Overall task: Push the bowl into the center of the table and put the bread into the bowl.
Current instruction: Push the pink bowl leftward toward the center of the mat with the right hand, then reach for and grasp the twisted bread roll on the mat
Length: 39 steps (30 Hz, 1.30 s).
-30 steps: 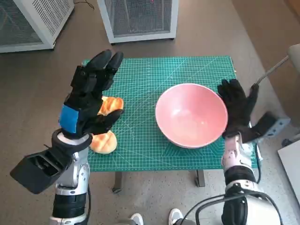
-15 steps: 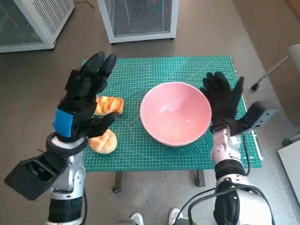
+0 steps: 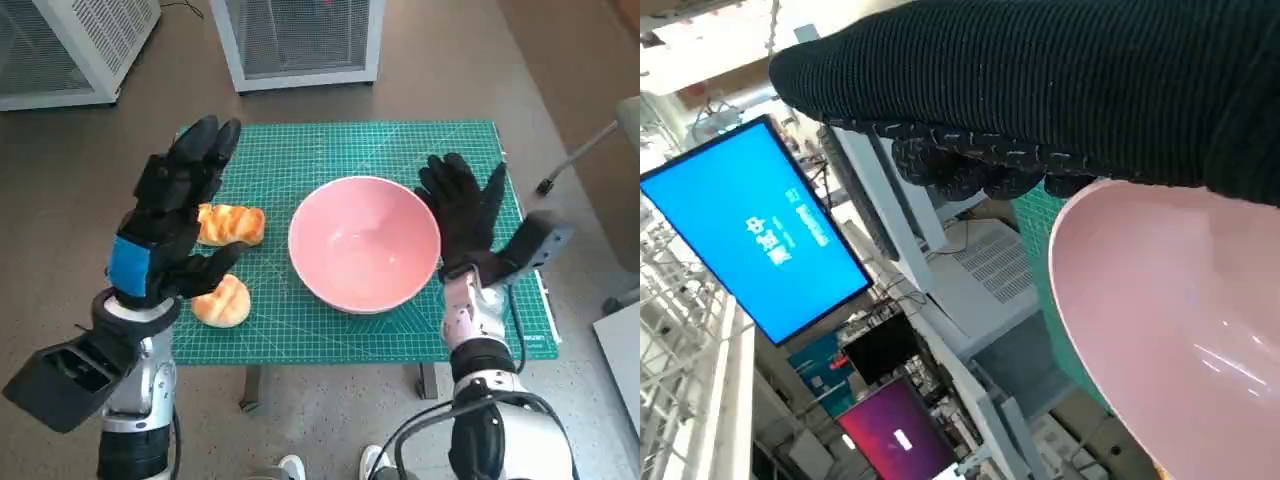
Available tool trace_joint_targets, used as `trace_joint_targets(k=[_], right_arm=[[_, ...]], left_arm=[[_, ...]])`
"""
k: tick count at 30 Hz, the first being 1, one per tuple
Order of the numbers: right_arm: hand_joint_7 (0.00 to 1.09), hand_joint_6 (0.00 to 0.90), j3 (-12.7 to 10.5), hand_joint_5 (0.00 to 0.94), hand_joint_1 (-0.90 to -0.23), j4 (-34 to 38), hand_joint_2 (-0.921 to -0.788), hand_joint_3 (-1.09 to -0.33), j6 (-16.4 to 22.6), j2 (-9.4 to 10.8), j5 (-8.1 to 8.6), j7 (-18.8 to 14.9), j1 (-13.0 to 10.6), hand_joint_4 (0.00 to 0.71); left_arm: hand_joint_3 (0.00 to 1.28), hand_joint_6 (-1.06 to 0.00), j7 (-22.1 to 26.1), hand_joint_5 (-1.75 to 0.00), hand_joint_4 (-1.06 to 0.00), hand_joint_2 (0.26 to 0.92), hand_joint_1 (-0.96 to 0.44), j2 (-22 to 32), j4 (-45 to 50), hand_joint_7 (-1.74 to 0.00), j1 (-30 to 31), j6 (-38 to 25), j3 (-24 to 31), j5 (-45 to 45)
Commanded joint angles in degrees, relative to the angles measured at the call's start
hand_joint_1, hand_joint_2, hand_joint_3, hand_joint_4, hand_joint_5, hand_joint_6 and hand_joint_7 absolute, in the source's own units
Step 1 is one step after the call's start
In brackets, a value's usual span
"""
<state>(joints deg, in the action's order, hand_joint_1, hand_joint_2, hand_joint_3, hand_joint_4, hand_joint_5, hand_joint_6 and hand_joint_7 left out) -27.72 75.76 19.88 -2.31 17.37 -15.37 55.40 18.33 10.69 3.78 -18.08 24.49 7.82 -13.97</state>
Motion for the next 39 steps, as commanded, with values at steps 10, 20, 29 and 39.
trace_joint_targets(k=[10, 20, 29, 39], right_arm=[[0.51, 0.138, 0.8, 0.020, -0.541, 0.5, -0.921, -0.702, -1.1, 0.2, -1.68, -0.7, 1.6, 0.350], [0.54, 0.145, 0.8, 0.019, -0.526, -1.1, -0.921, -0.678, 3.3, -1.1, -1.48, -3.4, 2.6, 0.362], [0.56, 0.110, 3.7, 0.012, -0.533, -4.7, -0.921, -0.653, 14.6, -2.1, -2.66, -11.1, 2.2, 0.361], [0.64, 0.074, 6.4, 0.011, -0.575, -16.5, -0.921, -0.650, 25.1, -1.8, 1.76, -25.8, -1.5, 0.372]], left_arm=[[0.26, -0.23, -1.0, 0.00, -0.28, 0.921, -0.61, 0.0, 0.3, -0.27, 0.3, 0.0, 0.2, 0.3], [0.26, -0.23, -1.3, 0.00, -0.28, 0.921, -0.59, -0.4, -1.0, -0.25, -0.4, 0.9, -0.1, 0.7], [0.27, -0.24, -1.3, 0.00, -0.28, 0.921, -0.60, -0.2, -2.3, -0.24, -1.3, 1.5, 0.0, 0.9], [0.27, -0.24, -0.9, 0.00, -0.28, 0.921, -0.60, 1.9, -4.2, -0.23, -2.7, 2.0, 1.2, 1.7]])
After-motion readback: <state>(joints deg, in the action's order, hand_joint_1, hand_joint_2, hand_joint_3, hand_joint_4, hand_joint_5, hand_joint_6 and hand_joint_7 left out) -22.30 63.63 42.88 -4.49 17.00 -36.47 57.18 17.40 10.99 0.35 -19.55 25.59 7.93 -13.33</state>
